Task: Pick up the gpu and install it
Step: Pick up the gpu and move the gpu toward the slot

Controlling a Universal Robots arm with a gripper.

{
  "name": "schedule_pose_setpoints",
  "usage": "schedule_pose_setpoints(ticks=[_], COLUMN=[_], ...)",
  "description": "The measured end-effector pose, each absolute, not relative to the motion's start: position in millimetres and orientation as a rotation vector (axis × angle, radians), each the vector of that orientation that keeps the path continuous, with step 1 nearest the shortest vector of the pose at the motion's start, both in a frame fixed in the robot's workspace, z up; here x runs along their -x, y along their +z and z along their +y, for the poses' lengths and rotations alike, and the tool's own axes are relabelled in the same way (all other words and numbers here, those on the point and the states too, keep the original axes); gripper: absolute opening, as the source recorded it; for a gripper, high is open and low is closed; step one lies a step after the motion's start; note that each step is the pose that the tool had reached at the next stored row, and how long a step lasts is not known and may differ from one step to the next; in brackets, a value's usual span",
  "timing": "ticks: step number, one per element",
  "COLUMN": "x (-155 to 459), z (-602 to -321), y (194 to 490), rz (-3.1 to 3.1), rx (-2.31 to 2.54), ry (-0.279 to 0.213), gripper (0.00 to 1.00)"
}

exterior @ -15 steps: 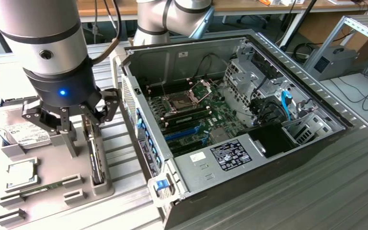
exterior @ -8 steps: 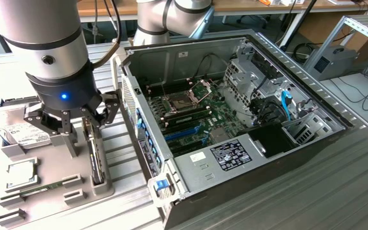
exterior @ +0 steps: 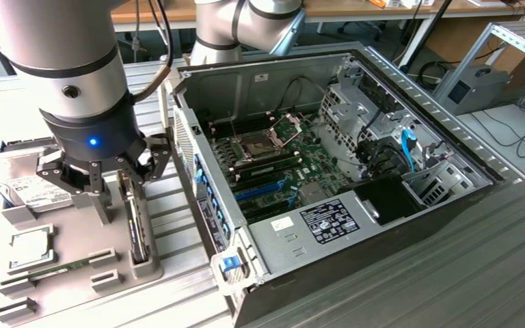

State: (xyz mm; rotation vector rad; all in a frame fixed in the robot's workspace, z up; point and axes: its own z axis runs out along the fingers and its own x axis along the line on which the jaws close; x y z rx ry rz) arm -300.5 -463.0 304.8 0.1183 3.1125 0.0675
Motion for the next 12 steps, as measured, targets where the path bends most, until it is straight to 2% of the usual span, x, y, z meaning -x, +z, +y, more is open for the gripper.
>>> schedule_pose_setpoints(ticks=[12], x=[300.5], z=[-463.0], y=[292.5], rz=[3.113], rx=[-0.118], ry=[0.067], gripper=[0.48])
